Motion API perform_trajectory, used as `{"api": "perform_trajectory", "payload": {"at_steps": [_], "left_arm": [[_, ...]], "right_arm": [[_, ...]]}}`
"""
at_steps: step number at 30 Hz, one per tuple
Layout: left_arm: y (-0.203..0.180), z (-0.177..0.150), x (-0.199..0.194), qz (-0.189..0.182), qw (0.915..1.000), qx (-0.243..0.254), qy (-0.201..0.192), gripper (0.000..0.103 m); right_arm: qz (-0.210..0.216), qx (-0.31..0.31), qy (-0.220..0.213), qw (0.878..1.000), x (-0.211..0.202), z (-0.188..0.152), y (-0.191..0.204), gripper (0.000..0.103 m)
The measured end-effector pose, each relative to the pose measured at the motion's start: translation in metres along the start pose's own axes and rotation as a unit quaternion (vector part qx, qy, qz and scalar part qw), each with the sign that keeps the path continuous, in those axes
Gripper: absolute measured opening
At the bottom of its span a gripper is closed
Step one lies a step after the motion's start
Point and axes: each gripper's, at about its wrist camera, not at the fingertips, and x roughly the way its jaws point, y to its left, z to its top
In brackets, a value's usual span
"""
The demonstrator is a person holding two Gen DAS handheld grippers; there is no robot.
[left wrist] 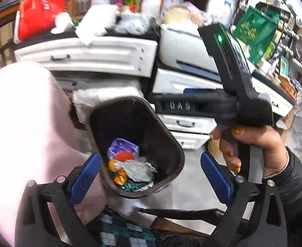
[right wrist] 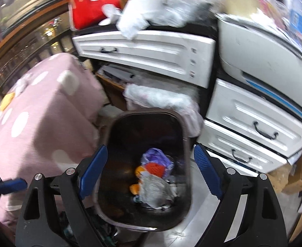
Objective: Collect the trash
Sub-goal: 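Return both tools to the table toward the remaining trash, then grasp the white plastic bag with the right tool while the left tool grasps the yellow foam net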
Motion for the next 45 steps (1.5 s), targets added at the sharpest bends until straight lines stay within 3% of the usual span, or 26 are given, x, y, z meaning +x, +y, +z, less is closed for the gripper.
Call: {"api": "perform_trajectory", "payload": {"at_steps": [8, 13, 19, 26, 35, 45], "left_arm": [[0.061, 0.007, -0.059, 0.085, 0.9945, -0.036, -0.048, 0.097], [0.126, 0.002, -0.089, 0.126, 0.9851, -0.106, -0.051, 0.097], [0.201, -0.015, -0.120, 0.156, 0.9676, -0.190, -0.058, 0.097], [0.268, -0.027, -0.144, 0.235, 0.9470, -0.212, -0.055, 0.097], [0.349, -0.037, -0.158, 0.265, 0.9244, -0.271, -0.047, 0.097], [0.389, -0.037, -0.155, 0.286, 0.9169, -0.277, -0.031, 0.097]], "right_arm": [[0.043, -0.066, -0.015, 0.997, -0.013, 0.017, 0.070, 0.085], [0.083, -0.096, -0.016, 0.992, -0.011, 0.029, 0.117, 0.085], [0.118, -0.131, -0.012, 0.984, 0.004, 0.046, 0.176, 0.085], [0.160, -0.154, 0.010, 0.975, 0.038, 0.075, 0.254, 0.085], [0.181, -0.194, 0.029, 0.964, 0.085, 0.118, 0.346, 0.085], [0.177, -0.232, 0.048, 0.955, 0.149, 0.153, 0.419, 0.084]]}}
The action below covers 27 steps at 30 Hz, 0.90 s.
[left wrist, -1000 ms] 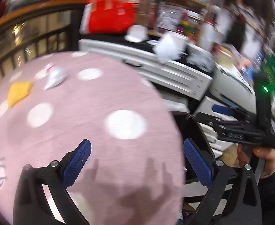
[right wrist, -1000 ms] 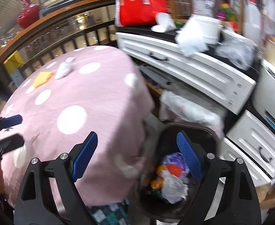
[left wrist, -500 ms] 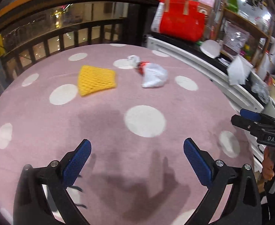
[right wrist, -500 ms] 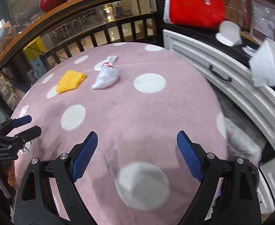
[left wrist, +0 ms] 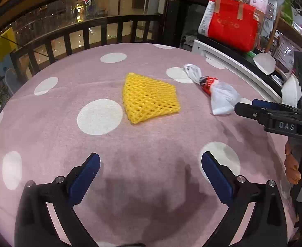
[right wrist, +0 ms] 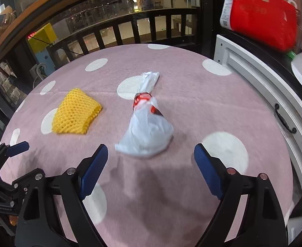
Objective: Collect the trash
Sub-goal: 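Grasp the white plastic bag with the right tool while the left tool grasps the yellow foam net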
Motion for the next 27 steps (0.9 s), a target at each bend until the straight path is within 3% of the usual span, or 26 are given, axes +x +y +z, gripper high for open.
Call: {"api": "perform_trajectory", "payload": {"at_steps": [2, 5, 9, 12, 17, 21, 23, 27], "left_arm": [[0.006, 0.004, 0.004, 0.001, 1.0000, -0.006, 0.002, 0.097], [0.014, 0.012, 0.009, 0.005, 0.9999, -0.010, 0.000, 0.097], [0.018, 0.020, 0.017, 0.005, 0.9998, -0.018, 0.000, 0.097], [0.018, 0.026, 0.025, 0.005, 0.9998, -0.020, 0.003, 0.097], [0.016, 0.040, 0.037, -0.007, 0.9997, -0.023, -0.004, 0.094], [0.013, 0.052, 0.049, -0.016, 0.9994, -0.032, -0.003, 0.085], [0.010, 0.056, 0.055, -0.018, 0.9993, -0.033, 0.002, 0.078], [0.003, 0.060, 0.062, 0.000, 0.9997, -0.026, 0.003, 0.049]], "right_arm": [[-0.004, -0.010, 0.004, 1.000, 0.010, 0.009, 0.005, 0.081], [-0.010, -0.015, 0.013, 1.000, 0.022, 0.015, 0.006, 0.069], [-0.004, -0.014, 0.023, 1.000, 0.030, 0.014, 0.004, 0.030], [0.002, -0.010, 0.015, 1.000, 0.024, 0.009, 0.001, 0.017], [-0.003, -0.016, -0.003, 1.000, 0.004, 0.003, 0.000, 0.015], [0.001, -0.010, -0.006, 1.000, -0.008, -0.004, -0.004, 0.015], [0.007, -0.003, -0.006, 1.000, -0.012, -0.008, -0.006, 0.015], [0.009, 0.008, -0.009, 1.000, -0.023, -0.017, -0.013, 0.015]]}}
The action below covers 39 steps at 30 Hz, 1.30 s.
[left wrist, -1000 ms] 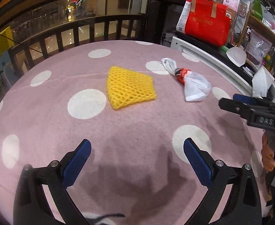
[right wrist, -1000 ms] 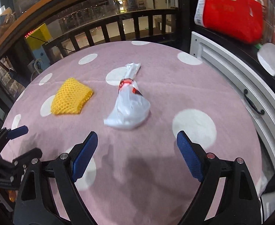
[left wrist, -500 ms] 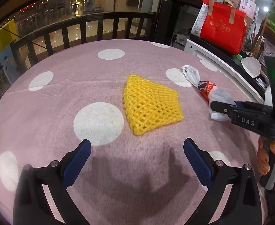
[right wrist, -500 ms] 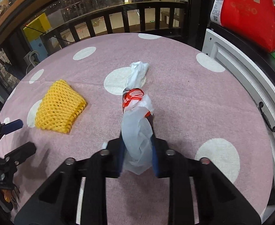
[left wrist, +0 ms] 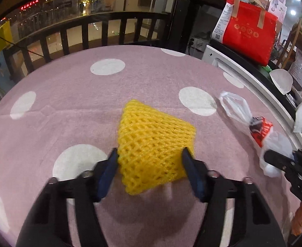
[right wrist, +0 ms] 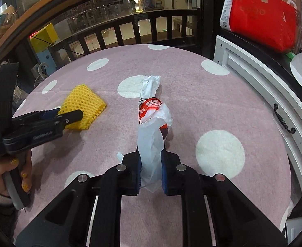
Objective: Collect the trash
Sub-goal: 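Grasp the white plastic bag with the right tool while the left tool grasps the yellow foam net, then carry the bag over the bin and open the right tool while the left tool carries the net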
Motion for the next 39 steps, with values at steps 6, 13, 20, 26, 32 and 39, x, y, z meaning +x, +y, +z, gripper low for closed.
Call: {"api": "perform_trajectory", "payload": {"at_steps": [6, 13, 20, 26, 32, 39], "left_arm": [[0.002, -0.004, -0.009, -0.012, 0.9997, -0.016, -0.011, 0.022], [-0.003, -0.015, -0.039, -0.028, 0.9986, -0.020, -0.041, 0.020], [-0.017, -0.040, -0.074, -0.045, 0.9966, -0.010, -0.069, 0.020], [-0.028, -0.064, -0.098, -0.063, 0.9950, -0.006, -0.077, 0.020], [-0.039, -0.086, -0.121, -0.072, 0.9933, 0.002, -0.090, 0.020], [-0.063, -0.112, -0.145, -0.094, 0.9903, 0.017, -0.101, 0.020]], "right_arm": [[0.000, 0.017, -0.012, 1.000, -0.016, -0.008, -0.011, 0.015], [0.003, 0.025, -0.024, 0.999, -0.038, -0.025, -0.015, 0.015], [0.006, 0.022, -0.034, 0.999, -0.065, -0.051, -0.014, 0.015], [0.010, 0.023, -0.044, 0.999, -0.092, -0.075, -0.016, 0.015], [0.007, 0.018, -0.057, 0.998, -0.120, -0.099, -0.016, 0.015], [0.001, 0.022, -0.074, 0.997, -0.152, -0.125, -0.022, 0.016]]}}
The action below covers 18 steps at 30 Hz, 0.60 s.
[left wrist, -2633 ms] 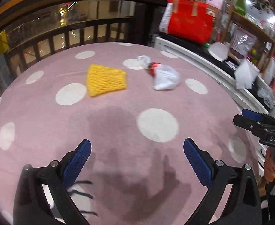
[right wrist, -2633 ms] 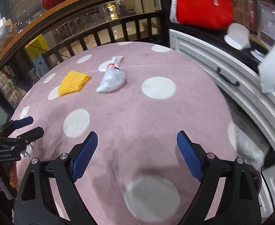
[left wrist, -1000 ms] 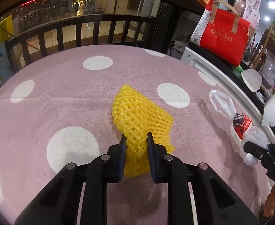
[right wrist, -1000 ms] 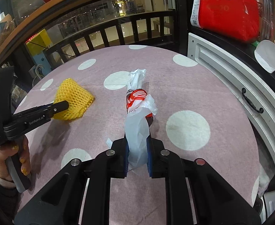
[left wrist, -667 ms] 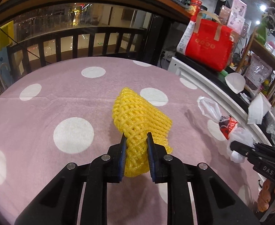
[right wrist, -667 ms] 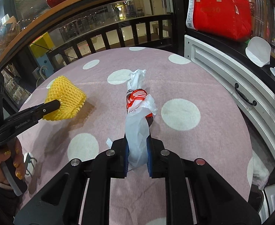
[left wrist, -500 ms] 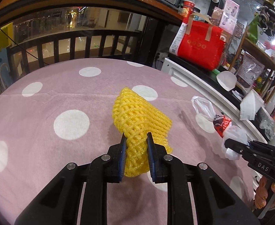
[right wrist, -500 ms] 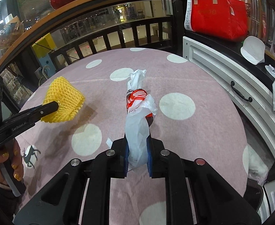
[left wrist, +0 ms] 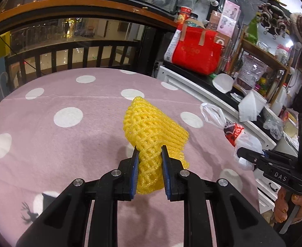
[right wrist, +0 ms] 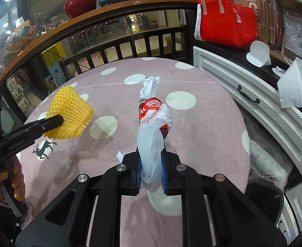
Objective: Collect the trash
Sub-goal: 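Carry the bag over the bin and open the right tool while the left tool carries the net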
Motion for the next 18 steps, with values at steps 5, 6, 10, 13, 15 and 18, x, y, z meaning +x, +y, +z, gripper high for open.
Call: {"api": "perform_trajectory", "payload": {"at_steps": [5, 6, 10, 13, 15, 18], "left_arm": [[-0.021, -0.013, -0.007, -0.018, 0.9998, 0.009, 0.002, 0.020], [-0.025, -0.015, -0.009, -0.023, 0.9997, 0.010, 0.003, 0.020], [-0.045, -0.023, -0.015, -0.041, 0.9989, 0.023, 0.004, 0.020], [-0.061, -0.030, -0.019, -0.058, 0.9978, 0.031, 0.006, 0.020], [-0.071, -0.035, -0.020, -0.067, 0.9970, 0.037, 0.007, 0.020], [-0.088, -0.040, -0.019, -0.083, 0.9955, 0.044, 0.012, 0.020]], "right_arm": [[-0.011, 0.002, -0.007, 1.000, -0.026, -0.020, -0.012, 0.015], [-0.015, 0.003, -0.007, 1.000, -0.030, -0.024, -0.015, 0.015], [-0.033, 0.010, -0.009, 0.999, -0.048, -0.040, -0.032, 0.015], [-0.048, 0.024, -0.011, 0.999, -0.062, -0.053, -0.048, 0.015], [-0.062, 0.033, -0.011, 0.997, -0.072, -0.063, -0.060, 0.015], [-0.080, 0.049, -0.011, 0.996, -0.084, -0.077, -0.079, 0.015]]}}
